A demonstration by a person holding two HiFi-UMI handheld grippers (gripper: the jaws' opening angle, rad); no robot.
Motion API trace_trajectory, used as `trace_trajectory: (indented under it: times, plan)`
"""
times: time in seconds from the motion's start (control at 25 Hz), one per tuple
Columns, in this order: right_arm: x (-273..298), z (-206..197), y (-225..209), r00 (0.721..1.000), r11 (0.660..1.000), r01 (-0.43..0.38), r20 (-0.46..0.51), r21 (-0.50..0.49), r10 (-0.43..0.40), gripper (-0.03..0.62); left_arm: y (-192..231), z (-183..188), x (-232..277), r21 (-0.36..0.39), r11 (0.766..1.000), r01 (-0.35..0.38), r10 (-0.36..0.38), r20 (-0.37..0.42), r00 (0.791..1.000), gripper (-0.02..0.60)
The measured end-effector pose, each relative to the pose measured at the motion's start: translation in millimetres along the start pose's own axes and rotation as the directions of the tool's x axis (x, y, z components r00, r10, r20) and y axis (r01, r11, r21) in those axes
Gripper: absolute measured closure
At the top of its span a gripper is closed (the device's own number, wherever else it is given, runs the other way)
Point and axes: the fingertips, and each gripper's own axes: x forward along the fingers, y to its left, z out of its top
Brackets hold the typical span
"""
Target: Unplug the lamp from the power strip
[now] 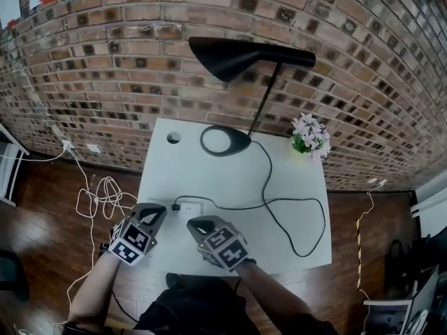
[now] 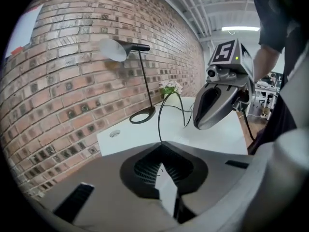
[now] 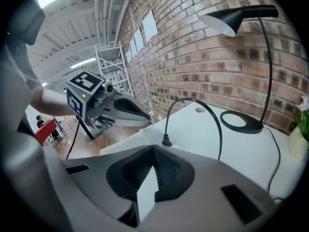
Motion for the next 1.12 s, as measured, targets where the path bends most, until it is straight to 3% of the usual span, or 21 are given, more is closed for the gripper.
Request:
trace_trajectory:
  times: [0.12, 0.2, 0.24, 0.84, 1.12]
  plan:
    - [17, -5, -12, 0.999, 1.000, -0.006, -0.041, -0.028, 0.005, 0.594, -1, -13, 13, 0.023, 0.998, 0.050, -0.048, -0.071, 0.996, 0.555]
    - [27, -8, -19, 0.998, 0.998, -0.016, -0.064, -0.062, 0.012, 0.594, -3, -19, 23, 0.023, 0.996, 0.090, -0.088, -0.101, 0.991, 0.445]
    - [31, -11, -22, 0.997, 0.997, -0.021, -0.076, -0.073, 0.015, 0.594, -3, -21, 27, 0.016, 0.995, 0.100, -0.098, -0.105, 0.990, 0.440]
    - [71, -19, -37, 0.986, 0.990, -0.069, -0.158, -0.119, 0.050, 0.594, -8, -31, 68, 0.061, 0.974, 0.216, -0.201, -0.194, 0.960, 0.445]
    - [76, -20, -38, 0.983, 0.988, -0.047, -0.181, -0.146, 0.020, 0.592, -11, -31, 74, 0.035, 0.967, 0.253, -0.242, -0.188, 0.952, 0.494]
